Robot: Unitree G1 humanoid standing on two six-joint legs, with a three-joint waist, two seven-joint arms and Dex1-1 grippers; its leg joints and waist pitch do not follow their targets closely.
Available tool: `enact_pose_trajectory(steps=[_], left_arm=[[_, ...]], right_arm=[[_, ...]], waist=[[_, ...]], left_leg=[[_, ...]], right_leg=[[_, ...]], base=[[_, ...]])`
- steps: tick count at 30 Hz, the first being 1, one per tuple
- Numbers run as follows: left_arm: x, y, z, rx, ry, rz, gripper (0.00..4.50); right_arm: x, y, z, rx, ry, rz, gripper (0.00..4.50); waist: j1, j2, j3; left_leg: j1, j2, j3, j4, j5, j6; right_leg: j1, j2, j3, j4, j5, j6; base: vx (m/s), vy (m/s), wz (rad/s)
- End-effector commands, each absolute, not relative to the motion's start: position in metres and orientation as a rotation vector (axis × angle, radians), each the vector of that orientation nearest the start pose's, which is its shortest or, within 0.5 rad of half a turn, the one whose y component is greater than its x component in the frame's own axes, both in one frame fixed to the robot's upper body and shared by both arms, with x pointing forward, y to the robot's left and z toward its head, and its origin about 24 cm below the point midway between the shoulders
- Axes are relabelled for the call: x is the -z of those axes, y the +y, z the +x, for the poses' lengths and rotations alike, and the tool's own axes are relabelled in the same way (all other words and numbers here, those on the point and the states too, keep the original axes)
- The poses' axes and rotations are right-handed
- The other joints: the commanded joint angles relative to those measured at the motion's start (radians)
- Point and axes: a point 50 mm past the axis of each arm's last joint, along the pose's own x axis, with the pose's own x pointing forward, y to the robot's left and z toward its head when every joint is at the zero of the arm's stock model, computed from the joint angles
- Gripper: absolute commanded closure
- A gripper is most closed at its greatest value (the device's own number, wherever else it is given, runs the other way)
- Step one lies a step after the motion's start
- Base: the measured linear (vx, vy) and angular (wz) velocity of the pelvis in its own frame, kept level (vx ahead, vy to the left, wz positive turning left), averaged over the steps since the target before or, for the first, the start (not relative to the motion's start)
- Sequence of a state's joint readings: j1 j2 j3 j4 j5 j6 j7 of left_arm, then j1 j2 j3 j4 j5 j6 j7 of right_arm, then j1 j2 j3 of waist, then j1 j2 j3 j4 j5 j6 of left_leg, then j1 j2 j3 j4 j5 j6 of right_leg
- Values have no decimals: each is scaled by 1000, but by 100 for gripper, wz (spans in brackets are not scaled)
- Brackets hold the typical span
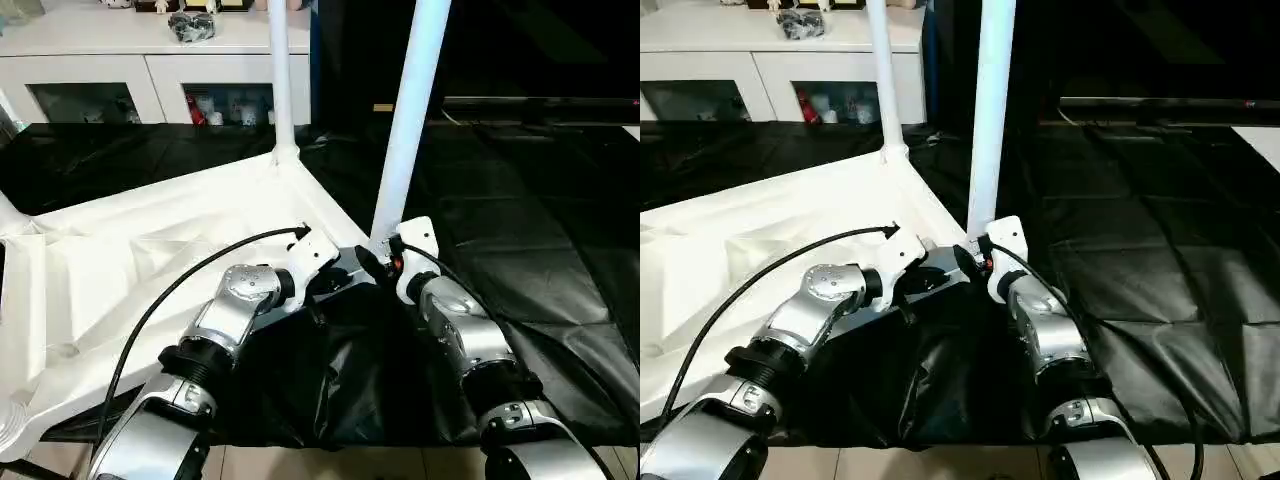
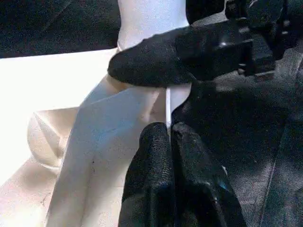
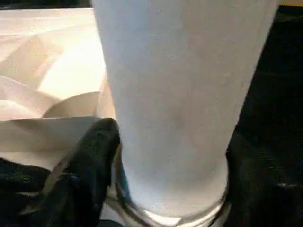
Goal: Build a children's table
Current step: Rotate leg to tighten
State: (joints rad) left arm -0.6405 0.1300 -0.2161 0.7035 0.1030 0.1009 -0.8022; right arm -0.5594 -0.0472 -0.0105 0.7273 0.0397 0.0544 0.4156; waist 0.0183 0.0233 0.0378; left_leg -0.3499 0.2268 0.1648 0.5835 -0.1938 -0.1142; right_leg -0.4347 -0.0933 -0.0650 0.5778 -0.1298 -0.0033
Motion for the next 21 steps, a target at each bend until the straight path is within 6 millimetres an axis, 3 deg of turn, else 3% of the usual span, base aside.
enact_pose_trajectory(steps=[1, 4, 11, 15, 21], left_arm=[[-59, 59, 331, 1134, 219, 309, 450], [-59, 62, 330, 1164, 218, 313, 450], [-54, 83, 319, 1341, 296, 349, 450], [-53, 93, 316, 1421, 336, 364, 450], [-55, 99, 312, 1494, 372, 366, 450]], right_arm=[[-28, -71, 331, -723, 262, 3, 82], [-29, -78, 332, -734, 266, -18, 63], [-31, -107, 322, -1005, 324, -104, 63], [-34, -117, 310, -1171, 330, -151, 63], [-36, -123, 292, -1364, 378, -172, 63]], waist=[[1, -2, -61], [-2, -3, -63], [3, -1, -66], [23, -1, -61], [37, -1, -59]], left_leg=[[-11, -20, 18, -71, -288, 58], [-12, -20, 19, -69, -261, 65], [-11, -14, 21, -64, -217, 102], [-5, -9, 26, -65, -243, 95], [-4, -8, 23, -69, -260, 79]], right_leg=[[68, -20, 17, -71, -344, -191], [71, -20, 18, -67, -313, -205], [76, -19, 19, -54, -198, -261], [73, -20, 19, -59, -254, -249], [72, -20, 20, -62, -308, -224]], base=[[0, 0, 0], [0, 0, 0], [0, 0, 0], [0, 0, 0], [0, 0, 0]])
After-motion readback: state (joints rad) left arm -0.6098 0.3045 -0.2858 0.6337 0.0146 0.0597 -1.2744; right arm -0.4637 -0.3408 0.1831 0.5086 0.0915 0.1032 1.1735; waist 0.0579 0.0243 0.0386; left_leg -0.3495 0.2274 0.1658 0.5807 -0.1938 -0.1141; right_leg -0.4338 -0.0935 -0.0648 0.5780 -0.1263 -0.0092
